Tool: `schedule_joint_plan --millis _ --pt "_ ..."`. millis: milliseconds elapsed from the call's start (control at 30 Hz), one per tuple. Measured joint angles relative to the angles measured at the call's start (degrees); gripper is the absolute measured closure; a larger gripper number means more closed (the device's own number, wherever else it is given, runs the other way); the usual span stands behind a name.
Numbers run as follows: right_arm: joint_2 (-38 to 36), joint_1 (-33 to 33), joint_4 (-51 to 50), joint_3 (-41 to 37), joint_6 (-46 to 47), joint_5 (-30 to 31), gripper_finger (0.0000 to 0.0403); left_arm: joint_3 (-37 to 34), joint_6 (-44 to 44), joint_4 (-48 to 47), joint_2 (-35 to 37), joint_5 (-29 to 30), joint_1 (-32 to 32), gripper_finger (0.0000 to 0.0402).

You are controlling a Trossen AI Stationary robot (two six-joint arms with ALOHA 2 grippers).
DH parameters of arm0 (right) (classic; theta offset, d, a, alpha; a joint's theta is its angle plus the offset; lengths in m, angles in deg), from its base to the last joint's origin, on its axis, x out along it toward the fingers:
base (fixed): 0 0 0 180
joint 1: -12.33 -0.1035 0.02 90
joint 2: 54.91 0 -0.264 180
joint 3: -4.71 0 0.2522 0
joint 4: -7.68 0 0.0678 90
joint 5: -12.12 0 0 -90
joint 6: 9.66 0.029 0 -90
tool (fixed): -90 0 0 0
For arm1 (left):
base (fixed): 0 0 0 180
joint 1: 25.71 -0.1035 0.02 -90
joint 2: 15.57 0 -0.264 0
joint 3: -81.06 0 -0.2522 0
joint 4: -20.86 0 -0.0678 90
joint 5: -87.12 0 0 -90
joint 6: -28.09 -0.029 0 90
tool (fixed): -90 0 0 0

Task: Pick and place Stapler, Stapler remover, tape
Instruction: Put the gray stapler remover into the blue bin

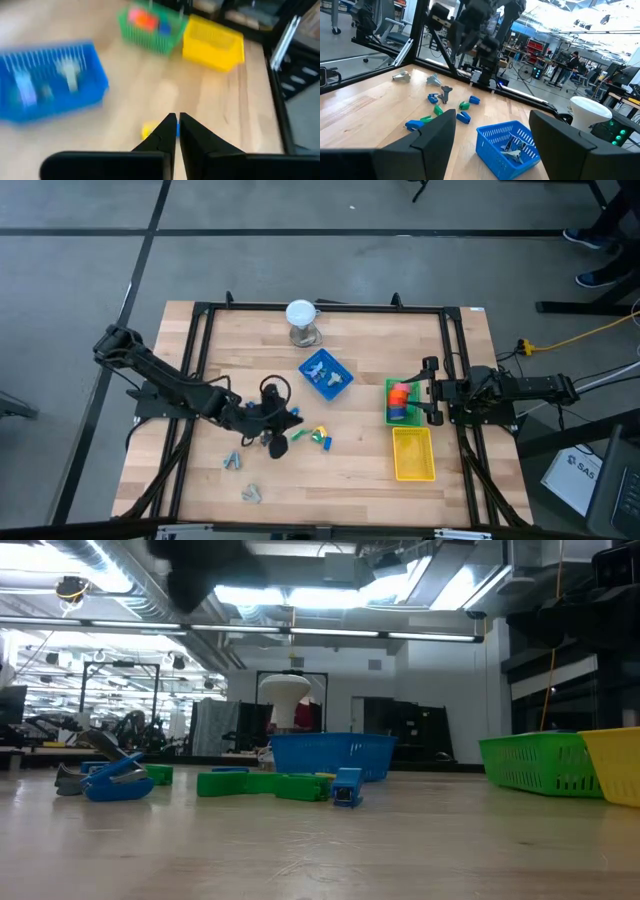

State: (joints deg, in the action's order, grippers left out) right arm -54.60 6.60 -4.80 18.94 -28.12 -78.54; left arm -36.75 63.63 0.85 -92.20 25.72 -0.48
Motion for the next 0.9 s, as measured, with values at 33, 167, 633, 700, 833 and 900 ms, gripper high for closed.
schedule_joint_plan --millis 33,167,633,700,833,900 --pt "-0.02 0.02 0.00 0.00 0.00 0.00 0.0143 0.00 3.37 -2.60 0.53 -1.92 -0.12 0.0381" --pt "-0.02 0.01 0.00 0.02 -0.01 0.00 0.0143 0.00 16.12 -13.39 1.93 -10.24 -1.69 0.0364" --pt "-0.01 0.01 0.00 0.00 -0.01 0.00 0.0144 -4.37 46.65 -26.34 1.90 -27.19 -9.30 0.0256" --pt "-0.01 0.01 0.00 0.01 -0.02 0.00 0.0144 -5.21 48.31 -26.14 1.90 -29.41 -9.86 0.0249" --pt "0.00 0.02 0.00 0.00 -0.02 0.00 0.0144 -6.90 49.33 -25.43 1.35 -33.31 -10.29 0.0246" --pt "-0.01 0.01 0.00 0.02 -0.01 0.00 0.0144 -7.31 48.95 -24.65 1.38 -33.32 -10.38 0.0248"
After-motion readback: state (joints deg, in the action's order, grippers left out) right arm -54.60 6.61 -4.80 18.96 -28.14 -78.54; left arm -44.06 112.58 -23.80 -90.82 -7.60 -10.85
